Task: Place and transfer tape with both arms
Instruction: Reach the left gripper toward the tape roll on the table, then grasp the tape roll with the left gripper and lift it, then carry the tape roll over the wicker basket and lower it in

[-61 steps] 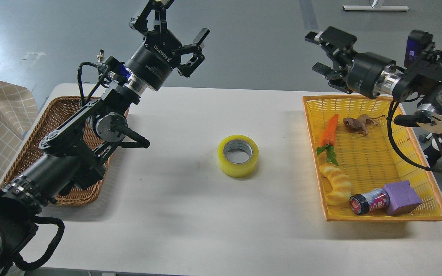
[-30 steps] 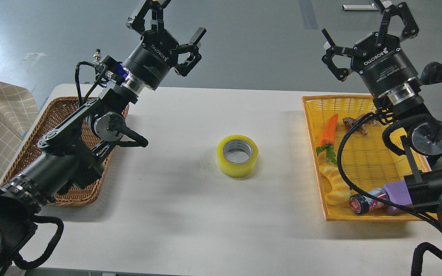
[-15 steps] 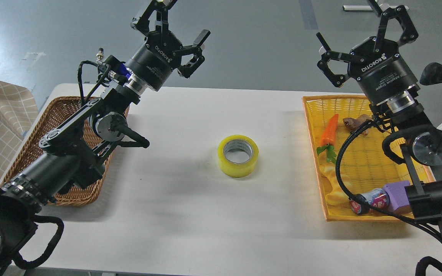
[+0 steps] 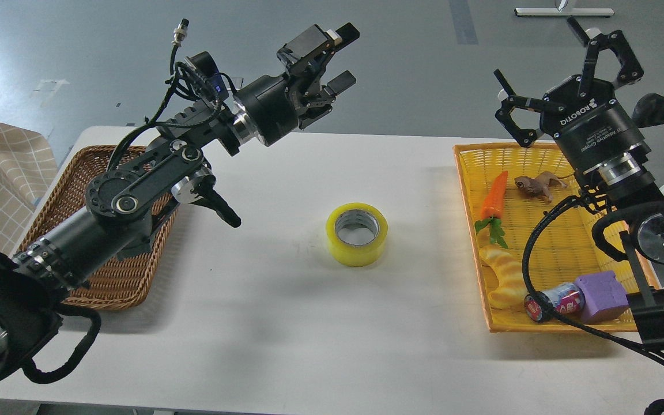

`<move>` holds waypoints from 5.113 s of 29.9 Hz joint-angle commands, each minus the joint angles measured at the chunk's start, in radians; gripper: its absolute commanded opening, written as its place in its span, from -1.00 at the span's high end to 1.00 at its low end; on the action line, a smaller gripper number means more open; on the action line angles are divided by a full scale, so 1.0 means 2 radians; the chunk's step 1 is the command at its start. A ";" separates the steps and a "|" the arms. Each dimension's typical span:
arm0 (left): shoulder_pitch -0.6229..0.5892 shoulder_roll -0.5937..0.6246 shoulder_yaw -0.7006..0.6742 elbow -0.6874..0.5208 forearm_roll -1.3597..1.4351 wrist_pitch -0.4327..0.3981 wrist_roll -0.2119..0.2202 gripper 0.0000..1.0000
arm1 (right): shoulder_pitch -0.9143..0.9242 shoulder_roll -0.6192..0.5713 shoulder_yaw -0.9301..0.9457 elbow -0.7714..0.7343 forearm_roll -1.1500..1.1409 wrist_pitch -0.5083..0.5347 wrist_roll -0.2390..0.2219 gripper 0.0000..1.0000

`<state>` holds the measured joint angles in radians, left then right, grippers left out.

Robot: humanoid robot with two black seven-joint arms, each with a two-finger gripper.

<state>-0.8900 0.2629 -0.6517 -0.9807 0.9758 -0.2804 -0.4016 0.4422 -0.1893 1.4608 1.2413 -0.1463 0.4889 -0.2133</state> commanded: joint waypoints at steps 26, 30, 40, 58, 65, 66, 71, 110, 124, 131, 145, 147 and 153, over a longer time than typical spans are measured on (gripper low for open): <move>-0.106 0.007 0.237 0.036 0.080 0.077 0.136 -0.95 | -0.008 0.001 0.017 0.001 0.000 0.000 0.001 -1.00; -0.107 0.011 0.239 0.036 0.090 0.077 0.136 -0.95 | -0.008 0.001 0.017 0.001 0.000 0.000 0.001 -1.00; -0.106 0.013 0.311 0.032 0.177 0.076 0.136 -0.95 | -0.007 0.002 0.019 0.001 0.000 0.000 0.001 -1.00; -0.135 -0.026 0.418 0.061 0.186 0.075 0.168 -0.95 | -0.008 0.007 0.019 -0.002 0.000 0.000 0.002 -1.00; -0.136 -0.036 0.418 0.061 0.186 0.075 0.166 -0.84 | -0.007 0.007 0.019 -0.001 0.000 0.000 0.002 -1.00; -0.136 -0.037 0.417 0.061 0.185 0.075 0.165 -0.82 | -0.007 0.007 0.019 -0.002 0.000 0.000 0.002 -1.00; -0.138 -0.038 0.417 0.055 0.185 0.075 0.164 -0.77 | -0.007 0.007 0.019 -0.002 0.000 0.000 0.002 -1.00; -0.119 -0.068 0.449 0.090 0.184 0.077 0.167 0.24 | -0.008 0.013 0.019 -0.004 0.000 0.000 0.003 -1.00; -0.119 -0.071 0.477 0.114 0.185 0.076 0.162 1.00 | -0.007 0.013 0.020 -0.004 0.000 0.000 0.004 -1.00; -0.122 -0.070 0.477 0.113 0.185 0.076 0.159 1.00 | -0.008 0.013 0.020 -0.004 0.000 0.000 0.005 -1.00; -0.172 -0.029 0.474 0.095 0.176 0.075 0.128 1.00 | -0.007 0.015 0.020 -0.004 0.000 0.000 0.005 -1.00; -0.179 -0.014 0.474 0.088 0.176 0.075 0.123 1.00 | -0.007 0.015 0.020 -0.003 0.000 0.000 0.005 -1.00; -0.195 0.054 0.474 0.054 0.178 0.075 0.119 1.00 | -0.007 0.015 0.020 -0.004 0.000 0.000 0.005 -1.00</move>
<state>-1.2633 0.3205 0.2960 -0.8412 1.3284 -0.1296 -0.1627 0.4281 -0.1591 1.5003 1.2342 -0.1458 0.4887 -0.2039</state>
